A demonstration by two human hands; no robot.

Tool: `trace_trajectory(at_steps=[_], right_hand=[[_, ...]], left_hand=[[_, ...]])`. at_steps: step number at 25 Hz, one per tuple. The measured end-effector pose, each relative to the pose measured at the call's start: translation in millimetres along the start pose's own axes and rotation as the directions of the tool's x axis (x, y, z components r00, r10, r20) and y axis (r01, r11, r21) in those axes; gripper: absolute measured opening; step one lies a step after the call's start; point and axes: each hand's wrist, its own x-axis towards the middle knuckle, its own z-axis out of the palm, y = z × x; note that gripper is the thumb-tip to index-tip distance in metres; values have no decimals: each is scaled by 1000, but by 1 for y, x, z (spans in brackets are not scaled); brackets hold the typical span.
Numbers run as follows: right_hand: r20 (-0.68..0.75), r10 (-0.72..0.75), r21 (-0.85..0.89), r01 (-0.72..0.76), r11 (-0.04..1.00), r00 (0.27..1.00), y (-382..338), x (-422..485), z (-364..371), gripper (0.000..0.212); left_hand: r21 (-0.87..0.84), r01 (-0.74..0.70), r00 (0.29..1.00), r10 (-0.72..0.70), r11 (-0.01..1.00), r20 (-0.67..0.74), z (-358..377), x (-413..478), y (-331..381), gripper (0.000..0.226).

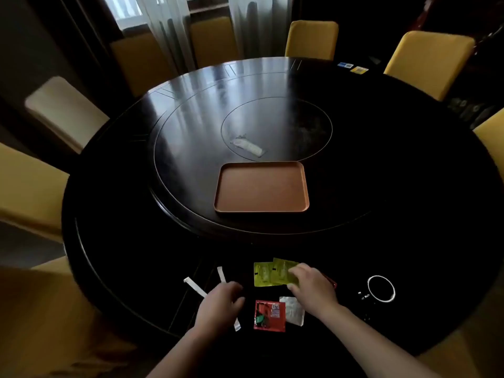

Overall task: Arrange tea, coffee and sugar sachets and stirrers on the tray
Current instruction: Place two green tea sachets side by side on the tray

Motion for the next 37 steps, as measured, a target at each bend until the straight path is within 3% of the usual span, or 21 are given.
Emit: trace_trajectory(at_steps=[3, 7, 13, 15, 20, 24, 31, 37], right_hand=[[33, -50, -135, 54, 989, 998, -3, 14, 5, 40], [54, 9, -236, 4, 972, 998, -6, 24, 13, 44], [-61, 115, -197, -125, 972, 992, -10, 19, 12, 62], [-87, 126, -168, -139, 976, 988, -9, 18, 9, 48], [-132, 210, 40, -206, 978, 969, -3, 18, -3, 7], [-167, 287, 292, -230, 928, 943, -8, 18, -15, 7], [-191, 378, 620, -187, 762, 906, -34, 42, -37, 5], [-214, 456, 705, -186, 684, 864, -74, 68, -43, 2]], left_hand=[[119, -90, 996, 91, 989, 0, 5, 26, 15, 30], [227, -201, 979, 190, 953, 70, 11, 57, 20, 43], [362, -304, 952, 294, 881, 83, 29, 79, 17, 65], [351, -287, 957, 280, 891, 72, 34, 83, 19, 64], [118, -114, 993, 115, 986, -4, 39, 83, 21, 41], [-208, -44, 998, 36, 977, -42, 24, 75, 15, 2], [-412, -138, 975, 50, 901, -215, -40, 69, -4, 20], [-505, -269, 934, 95, 820, -343, -95, 104, -23, 15]])
